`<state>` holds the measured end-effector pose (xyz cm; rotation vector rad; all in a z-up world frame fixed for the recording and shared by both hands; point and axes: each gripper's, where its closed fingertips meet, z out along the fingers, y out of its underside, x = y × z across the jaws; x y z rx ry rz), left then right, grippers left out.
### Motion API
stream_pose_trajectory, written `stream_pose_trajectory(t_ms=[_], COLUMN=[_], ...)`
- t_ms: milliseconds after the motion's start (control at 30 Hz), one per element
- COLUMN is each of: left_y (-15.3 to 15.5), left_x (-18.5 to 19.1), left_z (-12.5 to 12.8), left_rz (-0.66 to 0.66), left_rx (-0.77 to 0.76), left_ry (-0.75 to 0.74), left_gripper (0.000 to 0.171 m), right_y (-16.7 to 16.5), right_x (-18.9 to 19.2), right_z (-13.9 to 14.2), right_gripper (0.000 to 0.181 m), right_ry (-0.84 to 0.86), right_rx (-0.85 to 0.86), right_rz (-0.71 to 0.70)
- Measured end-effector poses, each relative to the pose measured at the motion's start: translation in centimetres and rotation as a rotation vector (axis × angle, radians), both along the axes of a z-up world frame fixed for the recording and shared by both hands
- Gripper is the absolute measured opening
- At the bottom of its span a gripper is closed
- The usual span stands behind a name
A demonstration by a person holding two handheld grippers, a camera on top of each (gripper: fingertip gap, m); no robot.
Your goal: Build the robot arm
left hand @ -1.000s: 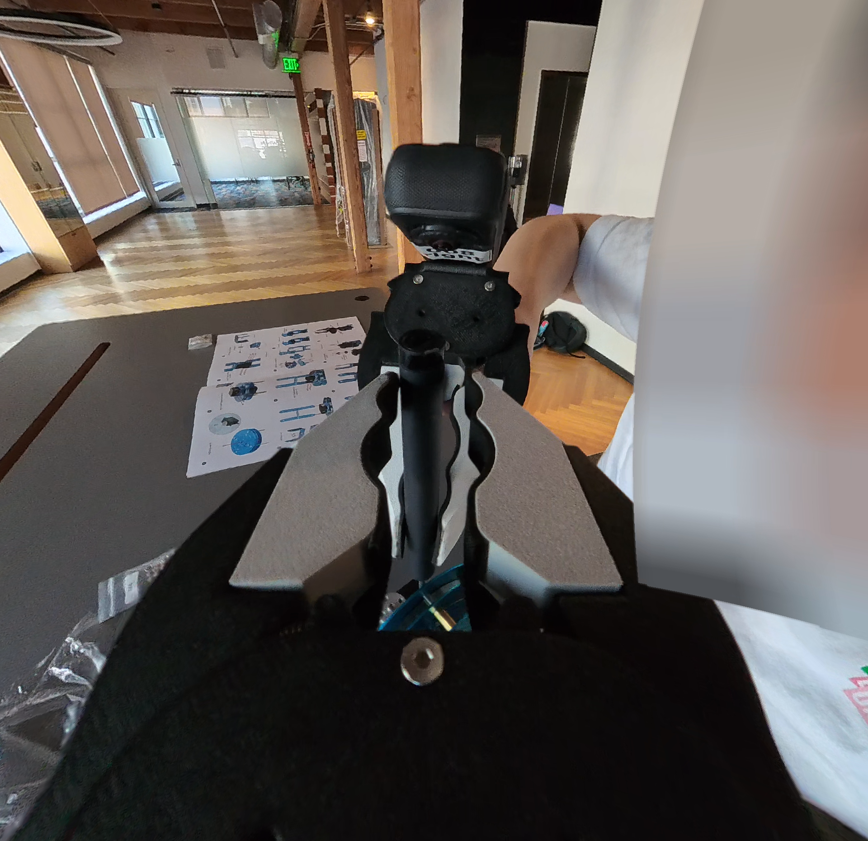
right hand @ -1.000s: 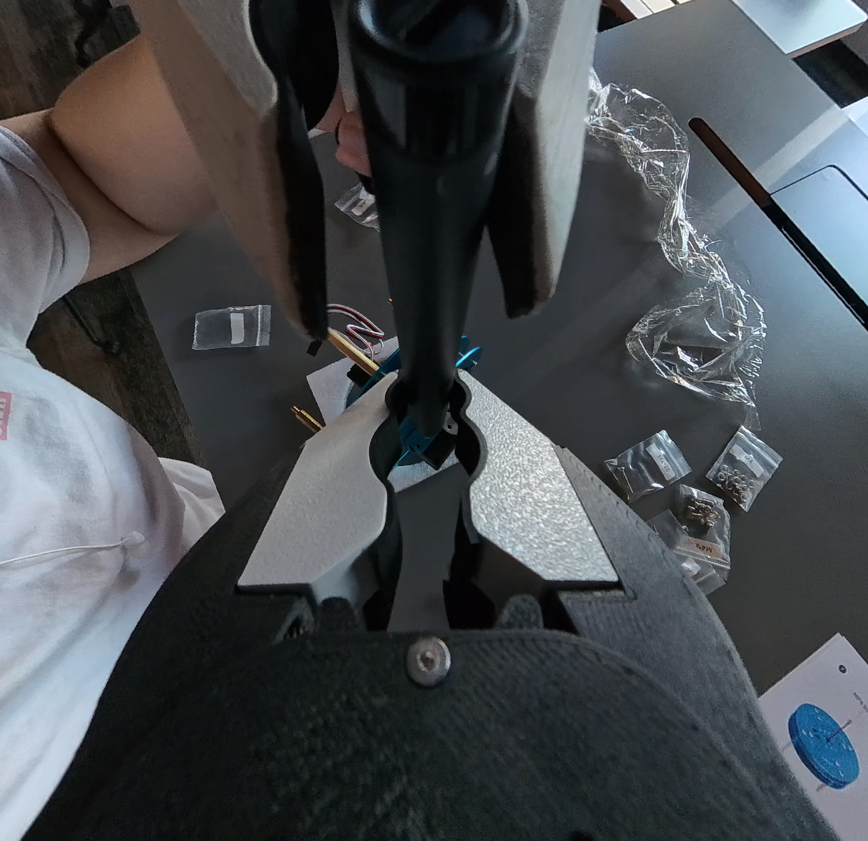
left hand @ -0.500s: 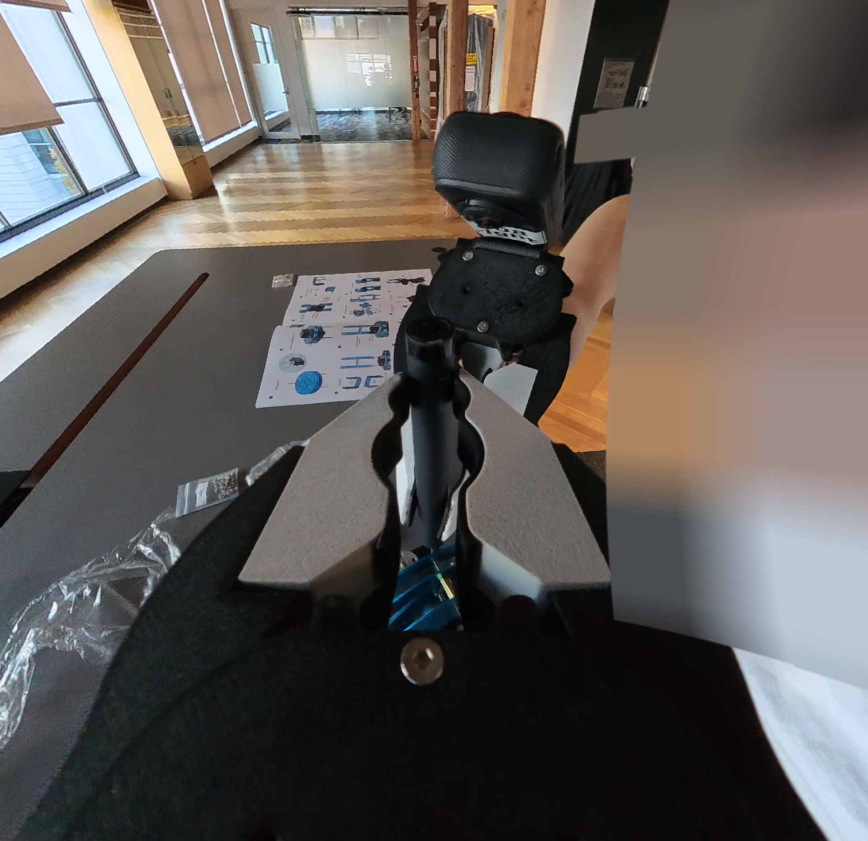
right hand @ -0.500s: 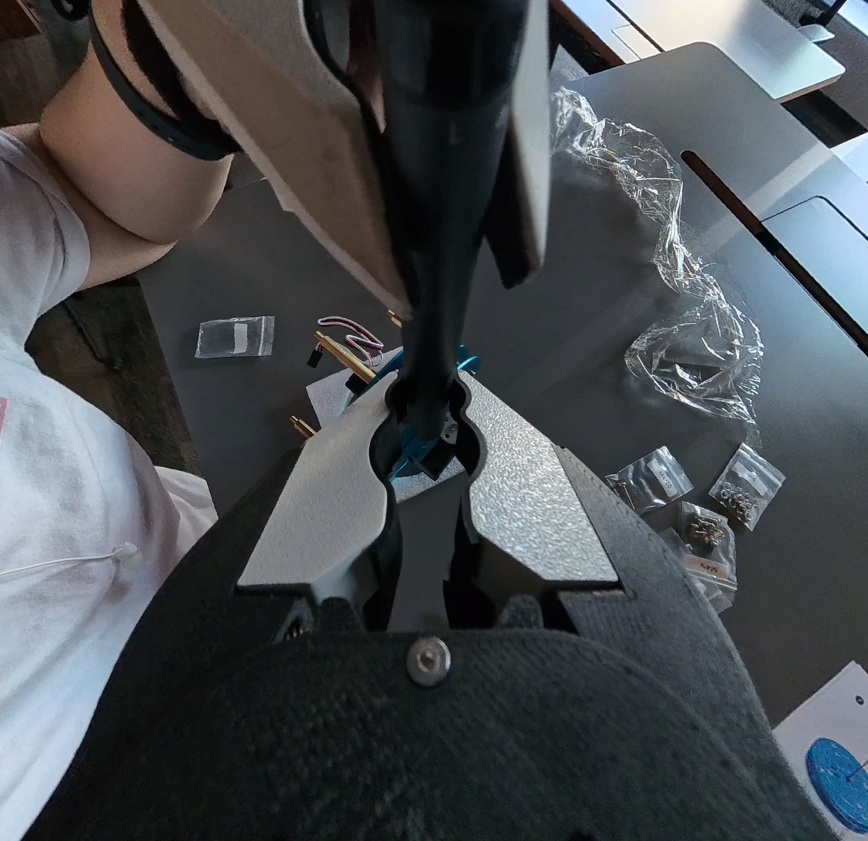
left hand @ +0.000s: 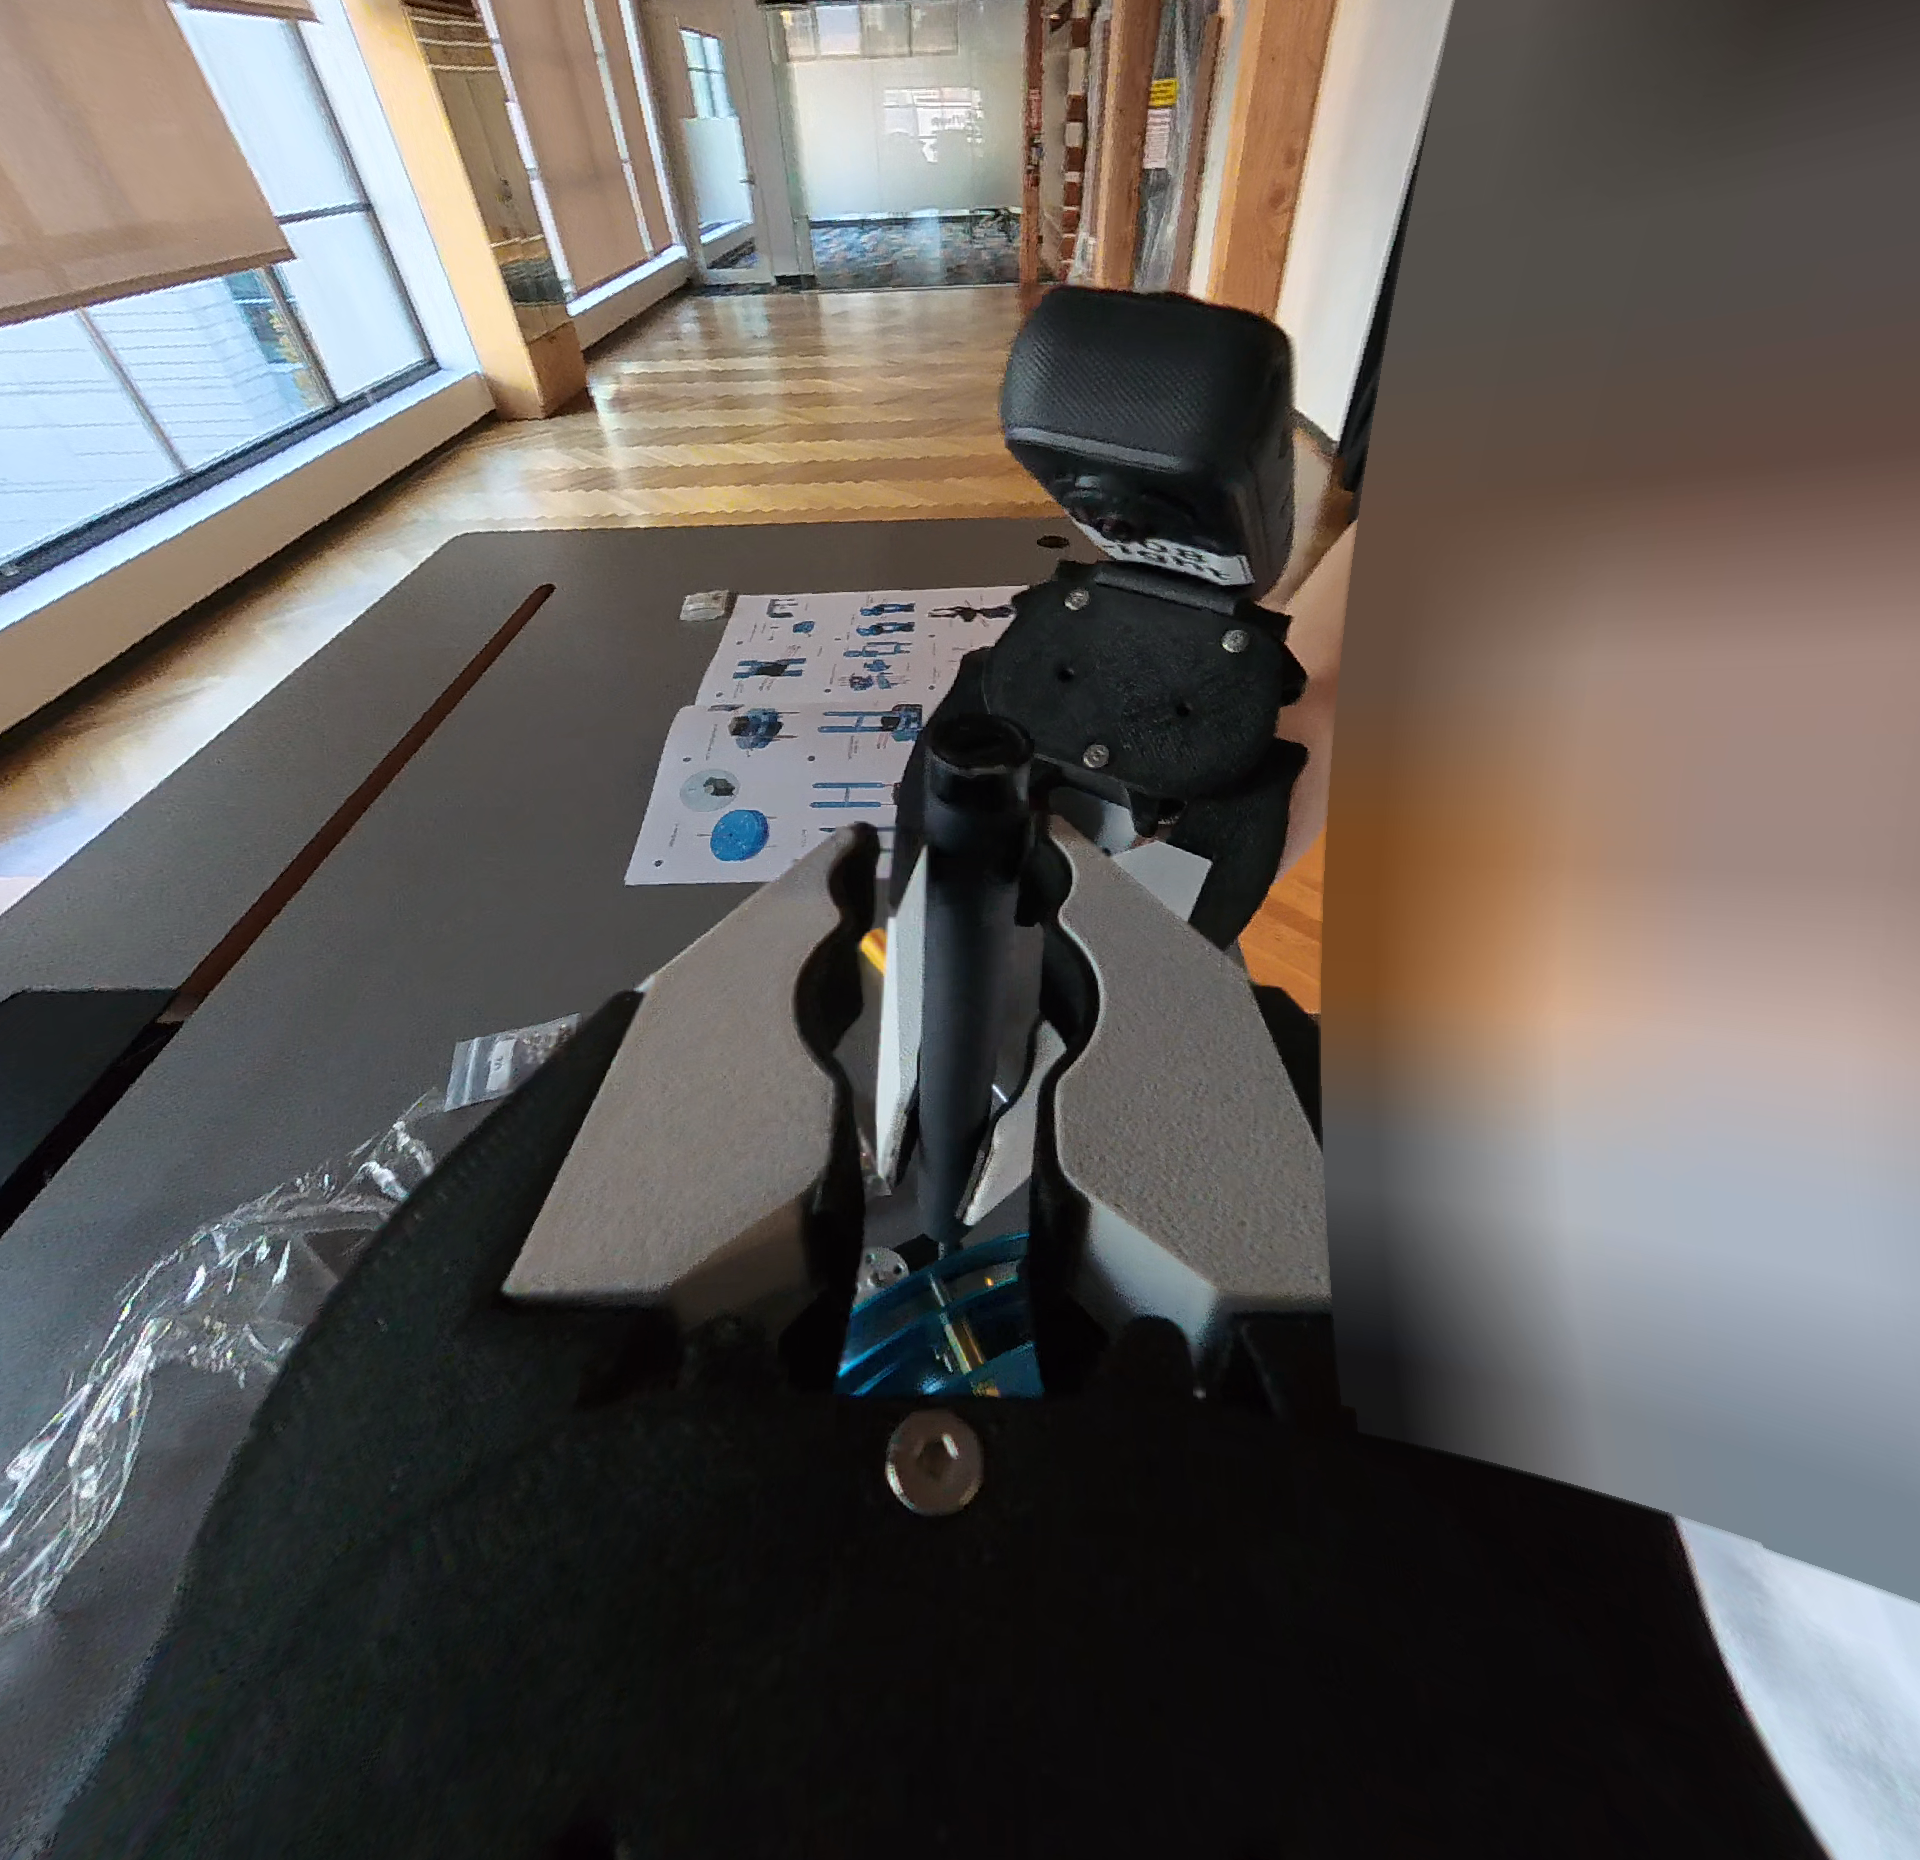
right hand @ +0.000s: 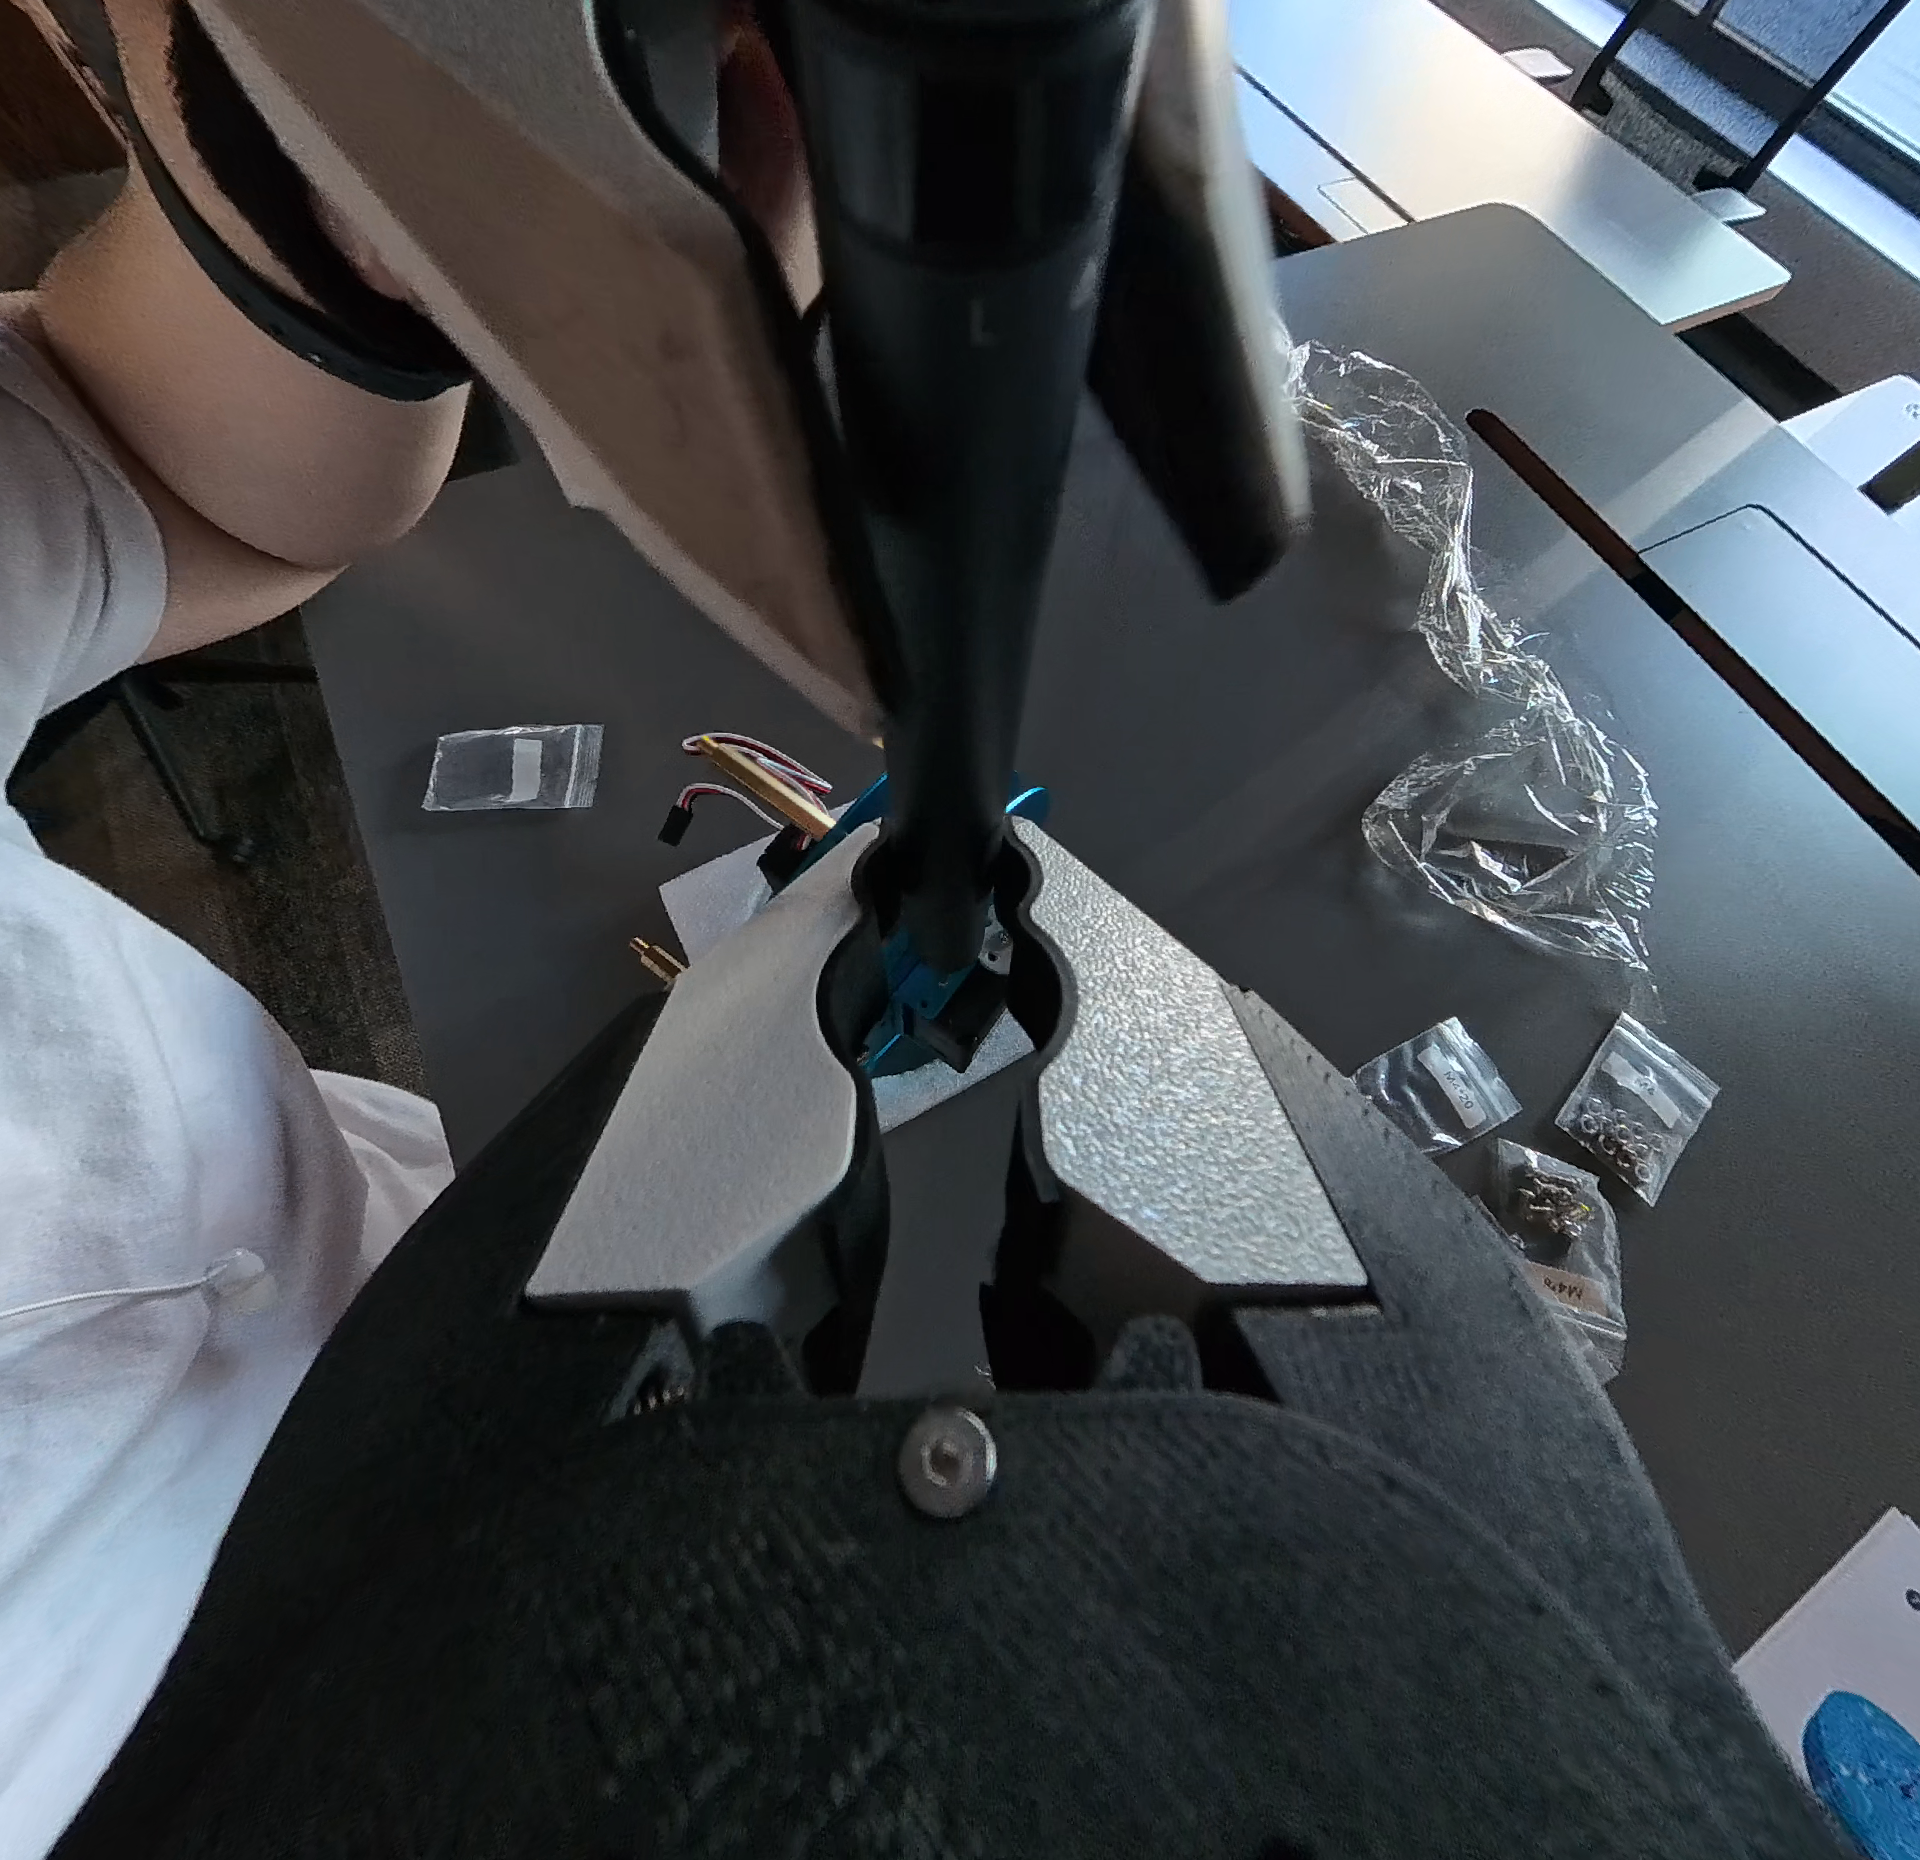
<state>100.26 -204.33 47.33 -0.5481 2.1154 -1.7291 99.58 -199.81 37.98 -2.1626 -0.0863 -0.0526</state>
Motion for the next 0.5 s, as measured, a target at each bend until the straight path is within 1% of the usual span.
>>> stream_pose_trajectory(t_ms=[33,67,133,233,433,500], left_y=[0.00,-0.10,0.08,0.35,0.61,0.58], left_x=[0.06,-0.07,0.20,0.29,0.20,0.10], left_z=[-0.06,-0.09,-0.08,-0.06,-0.03,-0.03], left_rz=[0.008,0.000,0.025,0.027,0.020,0.017], left_rx=[0.005,0.007,-0.003,-0.011,-0.024,-0.025], left_ry=[0.000,0.003,0.017,0.013,-0.001,-0.002], left_gripper=[0.024,0.016,0.015,0.015,0.015,0.015], right_y=[0.02,0.03,0.12,0.25,0.33,0.20], right_x=[-0.01,0.04,0.14,0.16,0.03,0.21], right_z=[0.00,0.00,-0.02,-0.02,-0.04,-0.49], right_gripper=[0.017,0.017,0.017,0.017,0.017,0.026], right_ry=[0.001,0.003,0.025,0.038,0.057,0.047], right_rx=[-0.001,-0.003,-0.006,-0.002,0.069,0.078], right_rz=[0.001,0.000,-0.002,0.000,0.019,0.017])
